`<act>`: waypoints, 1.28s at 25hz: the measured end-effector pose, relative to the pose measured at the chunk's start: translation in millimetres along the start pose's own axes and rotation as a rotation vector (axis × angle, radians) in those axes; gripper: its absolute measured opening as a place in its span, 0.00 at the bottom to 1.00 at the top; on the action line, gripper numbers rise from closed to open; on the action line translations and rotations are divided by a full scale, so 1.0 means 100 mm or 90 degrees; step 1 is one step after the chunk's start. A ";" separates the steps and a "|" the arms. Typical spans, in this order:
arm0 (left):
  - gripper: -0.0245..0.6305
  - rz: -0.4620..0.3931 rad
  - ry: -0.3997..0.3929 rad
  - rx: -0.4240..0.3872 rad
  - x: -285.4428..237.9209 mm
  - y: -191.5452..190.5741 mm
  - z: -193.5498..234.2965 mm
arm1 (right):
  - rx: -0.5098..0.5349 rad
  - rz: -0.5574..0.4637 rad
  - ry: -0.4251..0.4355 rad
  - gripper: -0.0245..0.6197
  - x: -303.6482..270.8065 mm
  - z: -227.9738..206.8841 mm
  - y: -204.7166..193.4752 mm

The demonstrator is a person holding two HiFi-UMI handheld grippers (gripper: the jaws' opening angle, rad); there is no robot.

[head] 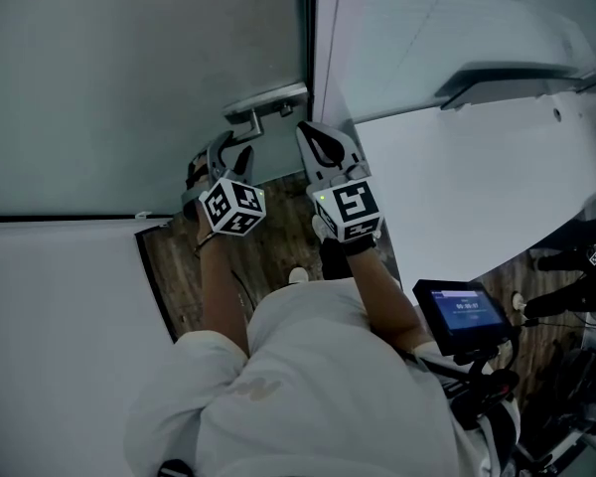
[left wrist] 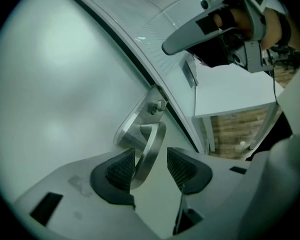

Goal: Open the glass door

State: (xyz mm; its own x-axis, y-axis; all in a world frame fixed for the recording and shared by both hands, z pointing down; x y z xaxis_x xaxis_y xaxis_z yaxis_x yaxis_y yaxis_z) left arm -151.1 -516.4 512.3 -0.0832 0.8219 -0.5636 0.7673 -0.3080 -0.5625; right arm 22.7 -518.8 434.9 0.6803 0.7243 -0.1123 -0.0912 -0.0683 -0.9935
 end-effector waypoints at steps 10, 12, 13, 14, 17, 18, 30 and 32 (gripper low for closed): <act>0.30 0.011 -0.004 -0.007 -0.07 -0.01 0.08 | -0.008 0.005 0.002 0.04 -0.02 0.02 0.00; 0.28 0.012 -0.013 -0.004 -0.07 0.01 0.10 | -0.010 0.007 0.007 0.04 -0.02 0.05 0.00; 0.27 0.012 -0.014 -0.003 -0.06 0.02 0.11 | -0.010 0.008 0.010 0.04 -0.03 0.06 0.00; 0.28 0.009 -0.012 -0.002 -0.05 0.03 0.11 | -0.011 0.009 0.012 0.04 -0.03 0.07 0.00; 0.28 -0.006 -0.002 0.001 -0.03 0.04 0.12 | -0.012 0.010 0.018 0.04 -0.04 0.10 0.01; 0.28 -0.009 -0.001 0.002 -0.03 0.04 0.13 | -0.012 0.011 0.019 0.04 -0.04 0.11 0.01; 0.28 -0.069 -0.009 0.079 -0.19 -0.03 0.27 | -0.005 0.009 0.000 0.04 -0.06 0.03 0.04; 0.28 -0.076 -0.018 0.090 -0.22 -0.05 0.26 | -0.006 0.009 -0.007 0.05 -0.04 -0.01 0.03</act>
State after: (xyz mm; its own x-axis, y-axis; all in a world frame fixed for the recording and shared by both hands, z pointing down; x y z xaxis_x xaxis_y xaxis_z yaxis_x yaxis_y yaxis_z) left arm -169.5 -545.4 511.2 -0.1873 0.8435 -0.5034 0.6544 -0.2751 -0.7043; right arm 20.1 -522.4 432.5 0.6708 0.7309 -0.1260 -0.0942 -0.0846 -0.9920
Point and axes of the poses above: the fingertips, and each gripper's own axes: x backward along the fingers, z to its left, y out of its top, the point moved 8 cm from there along x, backward along the fingers, and after that the axes turned 2 degrees about z, right-handed, at the moved point
